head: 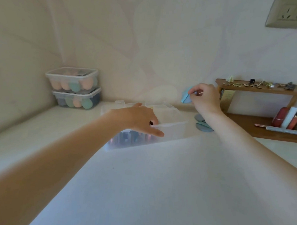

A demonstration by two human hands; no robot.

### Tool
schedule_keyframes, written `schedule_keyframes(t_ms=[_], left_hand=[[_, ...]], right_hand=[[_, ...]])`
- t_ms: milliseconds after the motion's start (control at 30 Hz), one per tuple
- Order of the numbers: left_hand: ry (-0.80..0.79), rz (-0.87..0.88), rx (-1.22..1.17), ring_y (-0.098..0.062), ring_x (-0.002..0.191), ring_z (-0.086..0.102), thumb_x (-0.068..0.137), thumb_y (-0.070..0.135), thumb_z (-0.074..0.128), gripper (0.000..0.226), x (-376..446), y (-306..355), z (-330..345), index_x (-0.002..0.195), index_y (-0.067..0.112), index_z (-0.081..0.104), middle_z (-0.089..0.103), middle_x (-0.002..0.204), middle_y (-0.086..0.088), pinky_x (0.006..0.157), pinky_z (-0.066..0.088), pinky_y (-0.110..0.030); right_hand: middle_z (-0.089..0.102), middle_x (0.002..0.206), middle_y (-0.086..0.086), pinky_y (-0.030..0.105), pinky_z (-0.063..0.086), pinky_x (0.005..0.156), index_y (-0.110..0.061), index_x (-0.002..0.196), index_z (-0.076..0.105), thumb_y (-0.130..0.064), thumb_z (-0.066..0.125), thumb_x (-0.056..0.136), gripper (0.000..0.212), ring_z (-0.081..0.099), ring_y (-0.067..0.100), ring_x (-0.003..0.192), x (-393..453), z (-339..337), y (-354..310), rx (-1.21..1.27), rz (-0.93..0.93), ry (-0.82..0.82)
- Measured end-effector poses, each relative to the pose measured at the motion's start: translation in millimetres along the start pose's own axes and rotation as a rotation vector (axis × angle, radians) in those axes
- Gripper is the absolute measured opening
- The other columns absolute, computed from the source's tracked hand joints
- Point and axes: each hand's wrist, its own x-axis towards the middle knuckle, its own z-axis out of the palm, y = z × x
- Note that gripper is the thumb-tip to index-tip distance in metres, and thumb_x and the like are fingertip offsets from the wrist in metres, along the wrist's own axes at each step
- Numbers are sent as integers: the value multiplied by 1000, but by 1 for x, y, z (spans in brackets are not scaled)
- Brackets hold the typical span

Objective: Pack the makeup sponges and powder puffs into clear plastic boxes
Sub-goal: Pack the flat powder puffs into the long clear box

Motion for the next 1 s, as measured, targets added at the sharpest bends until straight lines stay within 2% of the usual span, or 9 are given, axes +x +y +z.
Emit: schedule_keyframes(t_ms=[100,267,433,533,600,700,767,867,1000], left_hand=[[29,10,25,-19,112,51,83,44,61,38,-4,2,0,114,21,63,61,118,1,99,30,-28],[42,-40,-93,-22,96,62,77,27,71,34,0,5,1,106,17,56,57,108,0,86,49,-34],[218,13,-129,-19,90,44,72,18,75,41,-1,5,8,93,17,40,47,96,0,71,24,-19],[230,11,-197,-22,103,49,71,16,76,43,-1,3,12,99,17,43,49,103,-2,84,44,-31],[218,5,-244,-22,110,53,71,14,75,49,-3,1,11,110,16,46,51,112,-5,92,48,-38],[226,20,-287,-21,114,53,73,14,74,55,-6,0,11,120,18,46,50,121,-5,96,47,-38],[264,12,-251,-19,110,51,73,19,74,57,-6,-1,11,123,19,46,49,123,-2,102,39,-33],[270,-47,-94,-21,114,50,74,35,73,61,-2,-4,13,126,20,44,55,121,-2,116,14,-39],[191,-79,20,-23,125,43,75,46,69,68,3,-4,14,130,18,40,63,116,-3,118,-1,-44]], right_hand=[[59,105,18,27,47,77,-6,93,67,5,53,79,22,56,24,84,-10,11,-17,-79,-109,-133],[43,97,5,25,37,74,-6,102,63,1,56,82,23,48,20,85,-39,34,-19,-250,-210,-327],[56,115,14,31,41,82,-3,114,55,-4,48,91,24,56,28,103,-60,46,-11,-234,-183,-261],[59,112,14,32,41,80,-3,109,58,-5,47,91,21,56,29,102,-61,48,-12,-262,-191,-265],[63,104,12,33,42,78,-3,102,64,-5,48,90,20,58,28,96,-60,46,-14,-259,-205,-293],[56,69,3,28,35,65,-6,84,67,-9,45,93,24,52,27,78,-62,46,-14,-317,-219,-326],[58,72,8,28,36,64,-1,89,69,-9,43,94,28,53,28,77,-64,46,-15,-347,-232,-328],[70,100,14,33,50,77,0,100,70,-5,42,91,30,63,30,91,-65,47,-16,-325,-232,-340],[69,106,12,23,41,77,-3,102,69,5,38,87,35,61,27,101,-58,41,-19,-213,-154,-366]])
